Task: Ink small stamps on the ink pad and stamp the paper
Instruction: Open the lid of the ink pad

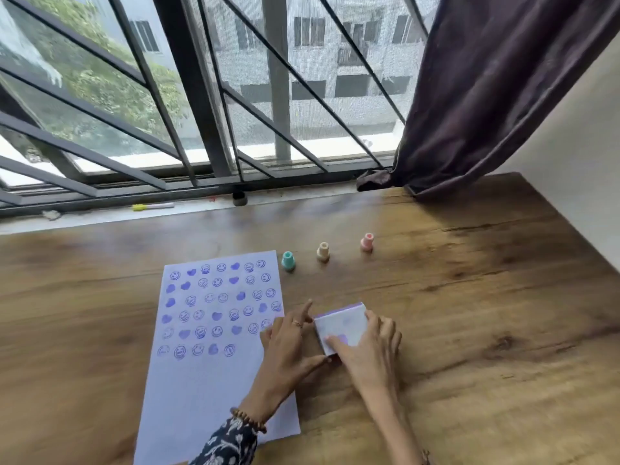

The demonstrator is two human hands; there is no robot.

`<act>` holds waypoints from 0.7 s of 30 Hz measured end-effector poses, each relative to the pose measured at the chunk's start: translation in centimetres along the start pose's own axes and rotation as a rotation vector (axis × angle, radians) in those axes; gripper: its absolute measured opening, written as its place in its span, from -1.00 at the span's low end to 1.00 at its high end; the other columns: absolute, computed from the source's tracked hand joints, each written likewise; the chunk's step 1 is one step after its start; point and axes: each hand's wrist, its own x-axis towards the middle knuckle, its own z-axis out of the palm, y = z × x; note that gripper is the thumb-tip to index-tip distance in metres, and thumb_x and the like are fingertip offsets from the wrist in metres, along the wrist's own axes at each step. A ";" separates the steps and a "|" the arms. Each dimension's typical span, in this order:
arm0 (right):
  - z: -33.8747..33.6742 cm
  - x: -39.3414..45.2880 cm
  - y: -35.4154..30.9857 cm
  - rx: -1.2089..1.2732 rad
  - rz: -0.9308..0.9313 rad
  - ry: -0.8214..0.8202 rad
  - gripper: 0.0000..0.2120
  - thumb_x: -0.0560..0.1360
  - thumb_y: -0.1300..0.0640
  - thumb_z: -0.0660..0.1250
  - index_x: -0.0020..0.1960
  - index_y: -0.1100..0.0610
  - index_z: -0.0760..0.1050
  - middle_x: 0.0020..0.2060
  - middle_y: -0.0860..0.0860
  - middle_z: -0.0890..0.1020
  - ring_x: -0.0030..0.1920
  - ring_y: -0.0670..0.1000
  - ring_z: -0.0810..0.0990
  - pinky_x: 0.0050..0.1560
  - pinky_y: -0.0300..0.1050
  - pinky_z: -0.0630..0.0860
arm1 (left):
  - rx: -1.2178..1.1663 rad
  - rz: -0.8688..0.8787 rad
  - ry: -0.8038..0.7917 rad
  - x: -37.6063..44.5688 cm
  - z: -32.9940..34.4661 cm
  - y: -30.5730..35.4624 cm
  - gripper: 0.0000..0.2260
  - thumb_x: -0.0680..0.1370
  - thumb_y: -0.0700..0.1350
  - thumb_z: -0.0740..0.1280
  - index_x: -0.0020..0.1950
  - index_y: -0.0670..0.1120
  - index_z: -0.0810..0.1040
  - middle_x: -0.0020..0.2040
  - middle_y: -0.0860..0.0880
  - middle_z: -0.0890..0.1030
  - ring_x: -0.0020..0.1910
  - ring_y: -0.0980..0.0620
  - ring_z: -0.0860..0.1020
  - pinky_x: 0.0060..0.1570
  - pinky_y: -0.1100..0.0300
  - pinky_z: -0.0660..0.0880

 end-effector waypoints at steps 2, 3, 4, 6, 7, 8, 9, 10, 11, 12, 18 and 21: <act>0.5 -0.5 -0.2 -0.073 -0.025 0.009 -0.13 0.21 -0.15 0.48 0.36 0.20 0.24 0.20 0.18 0.39 0.22 0.17 0.30 0.18 -0.08 0.15 | -0.061 -0.026 0.008 -0.8 0.1 -0.2 -0.20 0.28 0.12 0.45 0.41 0.14 0.10 0.11 0.17 0.45 0.05 0.15 0.32 -0.05 0.26 0.03; 0.6 -0.6 -0.2 -0.106 -0.037 0.014 -0.10 0.20 -0.19 0.48 0.36 0.20 0.22 0.20 0.17 0.39 0.22 0.16 0.30 0.19 -0.07 0.16 | -0.077 -0.028 0.009 -1.0 0.2 -0.2 -0.19 0.28 0.08 0.46 0.39 0.18 0.06 0.10 0.18 0.46 0.05 0.15 0.33 -0.05 0.27 0.03; 0.6 -0.6 -0.3 -0.138 -0.046 0.015 -0.07 0.18 -0.23 0.47 0.37 0.20 0.20 0.21 0.17 0.38 0.23 0.16 0.30 0.20 -0.05 0.19 | -0.088 -0.029 0.013 -1.1 0.3 -0.3 -0.17 0.28 0.05 0.48 0.39 0.19 0.04 0.08 0.19 0.47 0.05 0.15 0.35 -0.04 0.27 0.04; 0.6 -0.7 -0.6 -0.198 -0.053 0.012 -0.01 0.14 -0.27 0.47 0.37 0.19 0.17 0.21 0.15 0.37 0.23 0.17 0.30 0.21 -0.02 0.26 | -0.092 -0.039 0.034 -1.1 0.4 -0.6 -0.18 0.28 0.05 0.48 0.42 0.15 0.08 0.07 0.22 0.47 0.04 0.16 0.36 -0.04 0.26 0.04; 0.7 -0.9 -0.7 -0.224 -0.055 0.015 -0.01 0.13 -0.28 0.47 0.37 0.18 0.17 0.21 0.14 0.37 0.22 0.17 0.31 0.20 -0.01 0.30 | -0.086 -0.044 0.046 -1.2 0.5 -0.9 -0.19 0.28 0.07 0.46 0.43 0.12 0.11 0.07 0.21 0.47 0.03 0.17 0.34 -0.05 0.26 0.04; 0.8 -1.2 -0.9 -0.248 -0.060 0.022 -0.02 0.13 -0.27 0.46 0.36 0.18 0.17 0.20 0.14 0.37 0.22 0.17 0.31 0.19 0.00 0.32 | -0.078 -0.045 0.055 -1.4 0.5 -1.1 -0.20 0.28 0.10 0.44 0.43 0.10 0.14 0.07 0.20 0.47 0.02 0.18 0.32 -0.06 0.26 0.04; 0.9 -1.5 -1.1 -0.269 -0.069 0.028 -0.03 0.14 -0.27 0.45 0.36 0.18 0.17 0.20 0.15 0.37 0.21 0.17 0.31 0.19 0.00 0.33 | -0.065 -0.046 0.058 -1.6 0.5 -1.4 -0.23 0.28 0.12 0.41 0.42 0.10 0.16 0.07 0.18 0.47 0.02 0.16 0.32 -0.06 0.26 0.03; 1.0 -1.8 -1.1 -0.284 -0.076 0.031 -0.05 0.15 -0.26 0.44 0.36 0.19 0.17 0.20 0.15 0.37 0.21 0.17 0.31 0.19 0.00 0.33 | -0.047 -0.048 0.055 -1.7 0.4 -1.6 -0.26 0.28 0.13 0.40 0.40 0.10 0.20 0.08 0.16 0.45 0.05 0.13 0.33 -0.07 0.26 0.02; 1.1 -2.1 -1.1 -0.296 -0.079 0.032 -0.05 0.16 -0.26 0.43 0.36 0.19 0.17 0.20 0.15 0.37 0.21 0.17 0.31 0.20 0.00 0.32 | -0.025 -0.046 0.049 -1.8 0.4 -1.8 -0.30 0.29 0.13 0.41 0.37 0.11 0.24 0.07 0.14 0.42 0.08 0.08 0.35 -0.08 0.26 0.02; 1.2 -2.2 -1.0 -0.302 -0.077 0.033 -0.06 0.17 -0.26 0.42 0.36 0.19 0.17 0.20 0.16 0.37 0.21 0.17 0.31 0.20 -0.01 0.31 | -0.005 -0.040 0.042 -1.8 0.4 -1.8 -0.35 0.29 0.13 0.42 0.34 0.11 0.29 0.05 0.14 0.39 0.11 0.04 0.36 -0.08 0.26 0.01; -0.4 -1.5 -0.5 -0.100 -0.040 -0.089 -0.18 0.21 -0.17 0.47 0.34 0.16 0.27 0.19 0.15 0.39 0.25 0.16 0.31 0.26 -0.03 0.24 | -0.006 -0.016 0.027 -2.0 0.2 -2.0 -0.42 0.26 0.17 0.45 0.23 0.10 0.42 0.15 0.06 0.44 0.18 0.05 0.36 -0.03 0.26 0.04; -3.1 -0.5 0.7 0.220 0.018 -0.319 -0.48 0.30 -0.18 0.40 0.18 0.01 0.41 0.09 0.04 0.52 0.10 0.01 0.50 0.07 -0.14 0.40 | -0.006 -0.012 0.029 -2.5 0.0 -2.1 -0.40 0.25 0.17 0.47 0.24 0.09 0.41 0.16 0.06 0.44 0.18 0.07 0.36 -0.01 0.25 0.05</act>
